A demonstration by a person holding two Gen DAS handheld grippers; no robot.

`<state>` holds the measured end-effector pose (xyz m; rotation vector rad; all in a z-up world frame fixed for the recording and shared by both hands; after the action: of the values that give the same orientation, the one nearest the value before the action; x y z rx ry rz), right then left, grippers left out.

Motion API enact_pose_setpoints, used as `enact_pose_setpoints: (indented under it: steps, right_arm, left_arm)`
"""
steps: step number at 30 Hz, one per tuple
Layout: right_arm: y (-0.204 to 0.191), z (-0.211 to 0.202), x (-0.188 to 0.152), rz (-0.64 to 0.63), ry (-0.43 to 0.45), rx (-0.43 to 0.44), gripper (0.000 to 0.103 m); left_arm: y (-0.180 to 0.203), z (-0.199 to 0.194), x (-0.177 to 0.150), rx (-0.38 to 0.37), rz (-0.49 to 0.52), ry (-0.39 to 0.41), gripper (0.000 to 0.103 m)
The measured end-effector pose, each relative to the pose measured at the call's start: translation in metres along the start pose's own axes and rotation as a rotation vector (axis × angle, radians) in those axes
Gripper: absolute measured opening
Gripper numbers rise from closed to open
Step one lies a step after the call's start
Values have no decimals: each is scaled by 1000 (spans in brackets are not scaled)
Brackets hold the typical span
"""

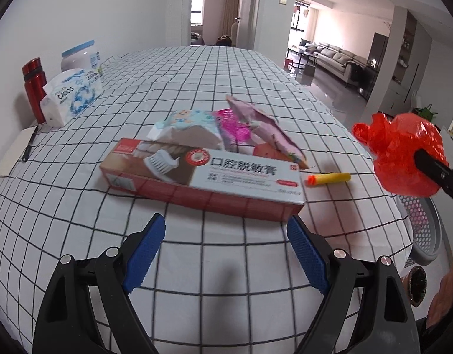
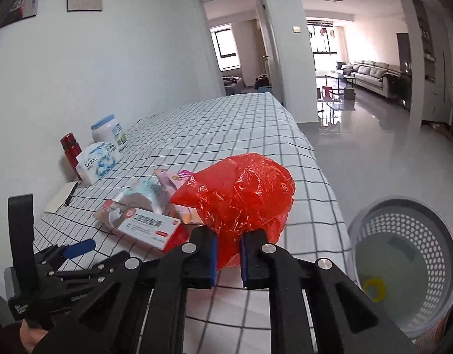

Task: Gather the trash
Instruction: 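Close the left tool on the pink snack packet while the right tool holds the bag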

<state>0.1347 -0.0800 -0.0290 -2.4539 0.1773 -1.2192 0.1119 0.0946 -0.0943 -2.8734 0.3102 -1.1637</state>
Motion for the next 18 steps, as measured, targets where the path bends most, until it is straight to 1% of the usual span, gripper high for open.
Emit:
enact_pose_setpoints:
  steps: [6,10,12,15,18]
  right_arm:
    - [19,-12,-3,7,16,-16,12]
    - [26,-14,-8,16,16,-19,12]
    - [31,-15,-10,24,9,-15,12]
    - [36,-14,-15,36,-6,-7,12]
    - [39,-16,-16,41,-11,-1,12]
  left_arm:
    - [6,11,30,9,-19,20,83]
    - [7,25,55,43,-24,31,83]
    - [8,33,67,45,-30,32,83]
    - [9,49,77,47,-37,15,83]
    - [11,71,81,42,-52,-30,83]
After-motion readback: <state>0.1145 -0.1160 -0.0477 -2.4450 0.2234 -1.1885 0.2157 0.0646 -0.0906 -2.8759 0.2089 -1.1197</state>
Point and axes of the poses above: each gripper's, at about its wrist camera, not at the fingertips, and z roughly the way its jaws point, y to its right, x to its top, the point moved 9 cm from there along z, roughly the way its jaws point, and after that the axes turned 14 degrees about z, right-handed, at the moved point
